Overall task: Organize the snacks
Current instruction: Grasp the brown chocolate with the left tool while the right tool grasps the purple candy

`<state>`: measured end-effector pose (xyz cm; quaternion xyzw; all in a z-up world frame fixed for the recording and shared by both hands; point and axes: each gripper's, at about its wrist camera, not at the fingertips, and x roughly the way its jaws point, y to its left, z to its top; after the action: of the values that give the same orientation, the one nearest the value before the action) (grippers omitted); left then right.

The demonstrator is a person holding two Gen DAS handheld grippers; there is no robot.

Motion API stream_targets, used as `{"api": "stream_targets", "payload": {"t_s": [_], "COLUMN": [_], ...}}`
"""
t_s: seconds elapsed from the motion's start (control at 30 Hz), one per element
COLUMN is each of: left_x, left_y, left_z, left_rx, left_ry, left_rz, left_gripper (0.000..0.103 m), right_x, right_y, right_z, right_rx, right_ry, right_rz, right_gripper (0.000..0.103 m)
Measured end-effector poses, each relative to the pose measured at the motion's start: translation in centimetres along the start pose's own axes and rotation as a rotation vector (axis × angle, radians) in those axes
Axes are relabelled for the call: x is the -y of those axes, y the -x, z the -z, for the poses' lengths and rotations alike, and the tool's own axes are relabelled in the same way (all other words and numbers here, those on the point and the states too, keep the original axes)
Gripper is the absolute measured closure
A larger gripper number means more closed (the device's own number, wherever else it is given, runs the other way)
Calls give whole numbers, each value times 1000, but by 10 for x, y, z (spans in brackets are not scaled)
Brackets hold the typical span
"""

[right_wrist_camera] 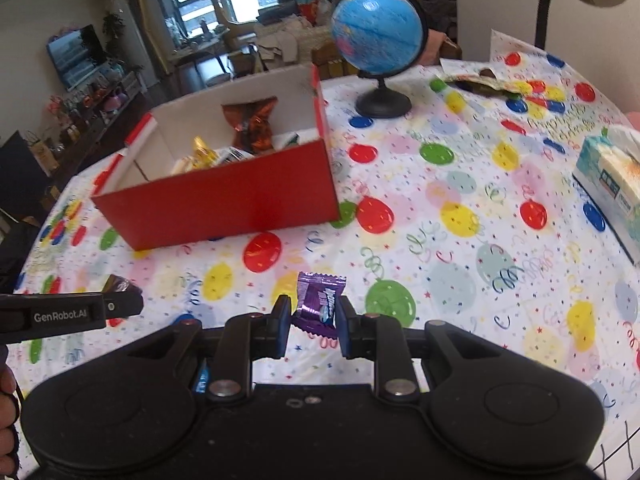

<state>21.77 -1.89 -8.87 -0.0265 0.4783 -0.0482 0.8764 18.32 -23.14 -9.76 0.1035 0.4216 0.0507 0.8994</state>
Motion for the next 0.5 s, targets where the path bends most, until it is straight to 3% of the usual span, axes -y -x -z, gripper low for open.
{"api": "stream_targets", "payload": {"t_s": [0.5], "left_x": [11], "left_y": [56], "left_z": [-36], "left_rx": [147], "left_ry": [-18], "left_rz": [0], "left_gripper": [66], "right_x": [-26], "right_y": [44], "right_z": [-47], "right_rx": [143], "right_ry": [62], "right_rz": [-92], "right_gripper": [81]}}
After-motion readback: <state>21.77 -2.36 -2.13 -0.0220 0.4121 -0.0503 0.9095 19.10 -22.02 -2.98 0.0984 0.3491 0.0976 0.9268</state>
